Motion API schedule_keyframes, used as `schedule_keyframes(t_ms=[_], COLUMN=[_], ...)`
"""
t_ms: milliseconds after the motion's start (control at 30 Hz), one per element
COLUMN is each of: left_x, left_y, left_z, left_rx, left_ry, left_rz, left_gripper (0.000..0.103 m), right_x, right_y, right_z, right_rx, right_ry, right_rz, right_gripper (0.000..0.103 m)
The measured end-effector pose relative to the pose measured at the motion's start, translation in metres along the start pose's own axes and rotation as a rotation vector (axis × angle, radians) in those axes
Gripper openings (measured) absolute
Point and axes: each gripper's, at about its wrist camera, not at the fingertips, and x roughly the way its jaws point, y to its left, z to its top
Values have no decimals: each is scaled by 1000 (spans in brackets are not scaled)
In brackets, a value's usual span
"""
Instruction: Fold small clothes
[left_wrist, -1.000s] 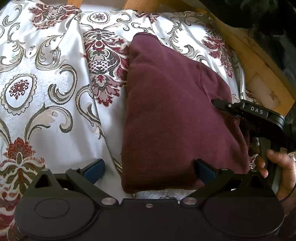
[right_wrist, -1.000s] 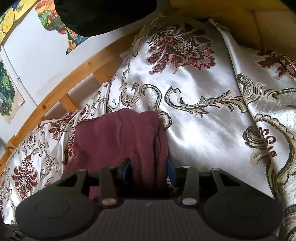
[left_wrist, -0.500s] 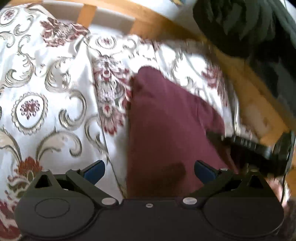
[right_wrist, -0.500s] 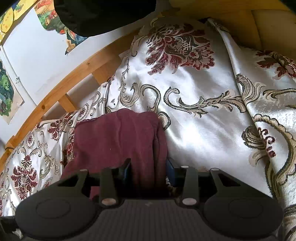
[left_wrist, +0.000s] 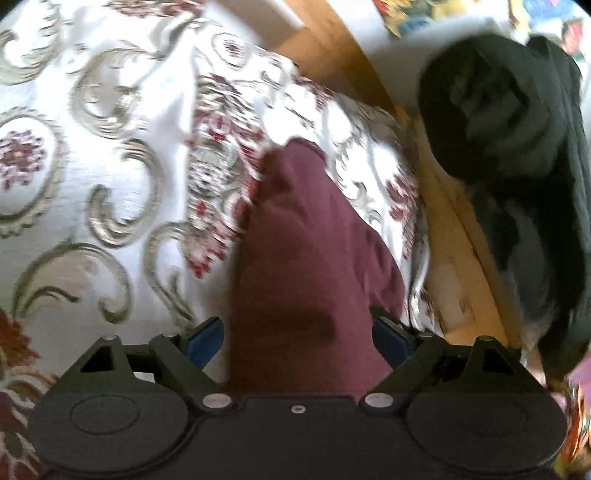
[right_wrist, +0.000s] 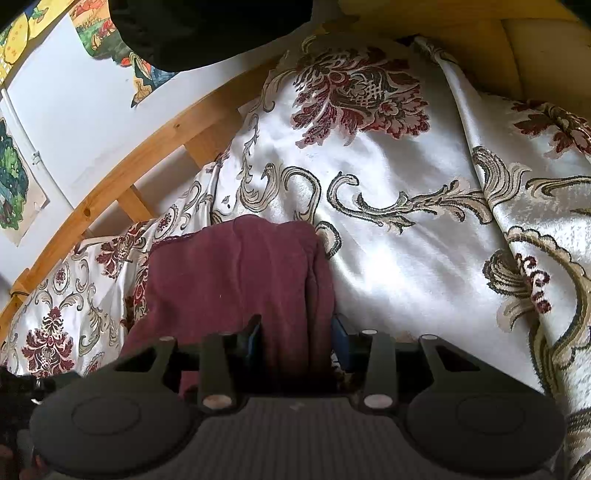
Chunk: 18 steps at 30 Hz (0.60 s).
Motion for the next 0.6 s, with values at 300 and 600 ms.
schedule_keyframes(t_ms=[300, 600], left_x=[24, 29], left_y=[15, -17], left_z=[-6, -5], left_rx=[-48, 55], left_ry=[121, 123], left_rz=[-15, 122], left_gripper=[54, 45], right_x=[1, 3], right_y=[1, 0], right_z=[0, 1], right_rx=[-7, 0], right_ry=[4, 6], right_rz=[-2, 21], right_gripper=[44, 53])
